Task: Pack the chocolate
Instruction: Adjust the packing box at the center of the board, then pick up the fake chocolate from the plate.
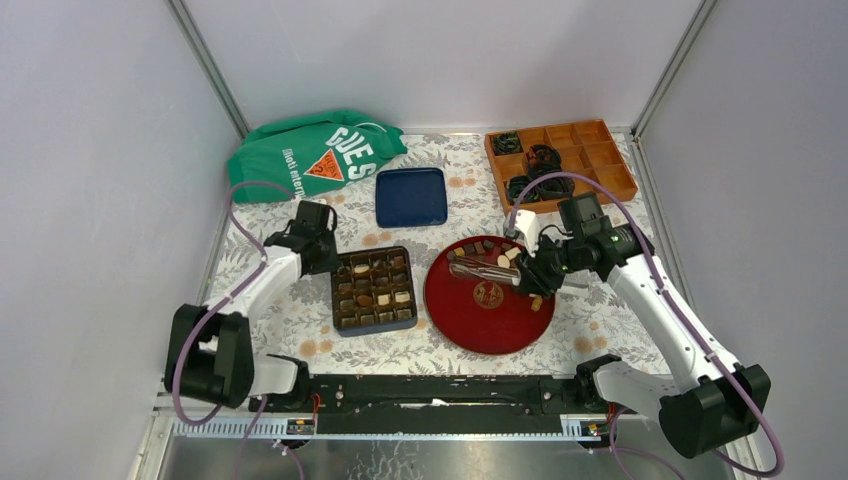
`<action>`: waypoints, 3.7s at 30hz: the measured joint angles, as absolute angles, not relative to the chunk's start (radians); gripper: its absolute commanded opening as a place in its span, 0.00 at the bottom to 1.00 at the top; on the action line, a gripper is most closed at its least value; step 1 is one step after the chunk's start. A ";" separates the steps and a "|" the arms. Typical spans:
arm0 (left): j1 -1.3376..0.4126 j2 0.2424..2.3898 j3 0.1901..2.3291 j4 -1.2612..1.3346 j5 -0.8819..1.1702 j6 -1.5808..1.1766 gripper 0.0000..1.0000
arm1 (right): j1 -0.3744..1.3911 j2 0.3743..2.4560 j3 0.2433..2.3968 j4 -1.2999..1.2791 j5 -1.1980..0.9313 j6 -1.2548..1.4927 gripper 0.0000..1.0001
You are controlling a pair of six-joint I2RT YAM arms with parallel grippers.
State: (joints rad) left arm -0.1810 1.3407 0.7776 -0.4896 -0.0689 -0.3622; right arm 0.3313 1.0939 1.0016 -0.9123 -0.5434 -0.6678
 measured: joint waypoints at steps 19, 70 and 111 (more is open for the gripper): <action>-0.303 0.764 0.666 -0.361 -0.250 -0.337 0.00 | 0.341 1.142 1.293 -1.059 -0.783 -0.805 0.00; -0.314 1.073 0.751 -0.537 -0.182 -0.560 0.00 | 1.036 1.707 1.627 -0.858 -0.243 -0.696 0.48; -0.315 0.489 0.615 -0.232 -0.311 -0.206 0.00 | 0.047 1.002 1.053 -0.802 -1.005 -0.629 0.34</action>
State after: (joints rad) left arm -0.3145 0.4892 0.6147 -0.2321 -0.3115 -0.2062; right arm 0.0471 1.0016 1.0534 -0.8017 -1.0054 -0.6292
